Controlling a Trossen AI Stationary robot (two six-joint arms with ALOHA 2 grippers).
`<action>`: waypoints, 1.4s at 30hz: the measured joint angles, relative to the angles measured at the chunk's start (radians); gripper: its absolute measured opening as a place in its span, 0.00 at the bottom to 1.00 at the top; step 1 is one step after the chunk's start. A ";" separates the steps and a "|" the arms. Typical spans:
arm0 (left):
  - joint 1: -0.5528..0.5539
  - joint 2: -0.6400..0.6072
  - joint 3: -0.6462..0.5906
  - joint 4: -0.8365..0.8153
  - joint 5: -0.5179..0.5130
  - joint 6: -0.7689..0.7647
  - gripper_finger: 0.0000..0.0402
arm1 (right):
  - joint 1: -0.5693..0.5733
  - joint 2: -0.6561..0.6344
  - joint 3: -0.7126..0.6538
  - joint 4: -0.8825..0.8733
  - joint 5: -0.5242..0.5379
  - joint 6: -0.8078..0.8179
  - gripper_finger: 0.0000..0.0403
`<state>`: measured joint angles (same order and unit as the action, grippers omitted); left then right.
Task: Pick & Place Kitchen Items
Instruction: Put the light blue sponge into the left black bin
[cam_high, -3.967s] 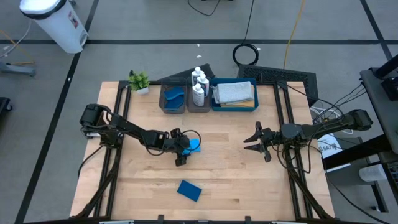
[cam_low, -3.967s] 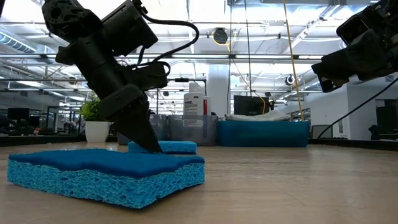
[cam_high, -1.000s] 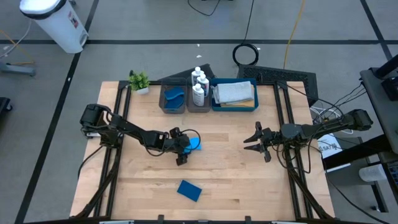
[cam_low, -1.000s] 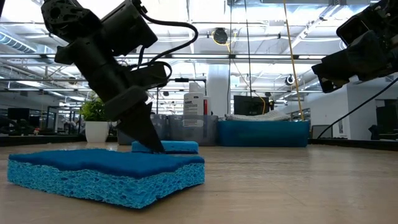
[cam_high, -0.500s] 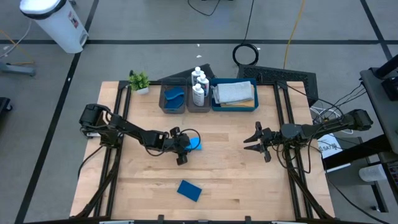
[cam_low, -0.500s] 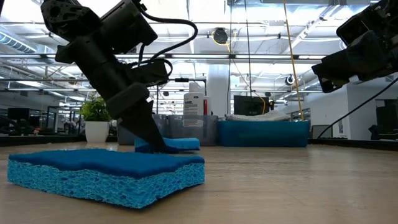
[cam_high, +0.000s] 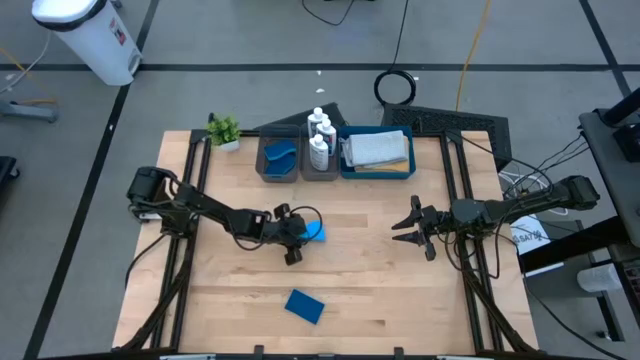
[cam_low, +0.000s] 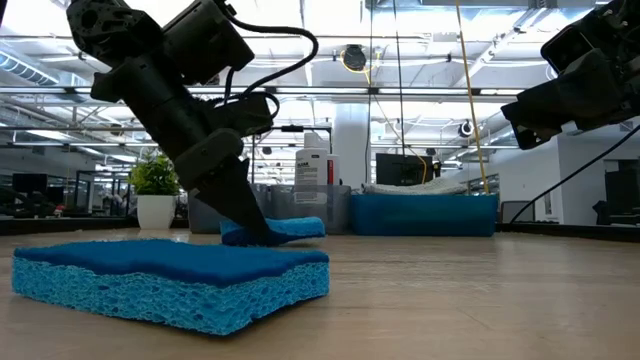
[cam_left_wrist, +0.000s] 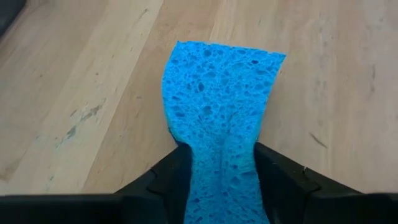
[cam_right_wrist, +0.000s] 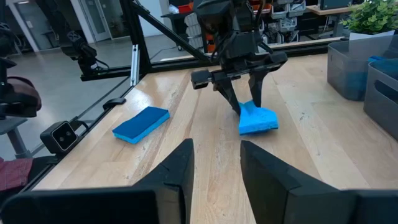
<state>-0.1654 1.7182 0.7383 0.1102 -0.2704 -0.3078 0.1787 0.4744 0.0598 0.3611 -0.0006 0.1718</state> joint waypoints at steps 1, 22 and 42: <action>0.000 -0.006 -0.001 0.002 0.002 0.008 0.41 | 0.000 0.000 0.000 0.000 0.000 0.000 0.25; -0.001 -0.084 -0.001 0.005 0.014 0.025 0.40 | 0.000 0.000 0.000 -0.001 0.000 0.000 0.25; -0.005 -0.298 0.000 -0.040 0.045 0.042 0.40 | 0.000 0.000 0.000 -0.001 0.000 0.000 0.25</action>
<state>-0.1707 1.4202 0.7380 0.0702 -0.2256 -0.2657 0.1787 0.4747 0.0600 0.3604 -0.0010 0.1718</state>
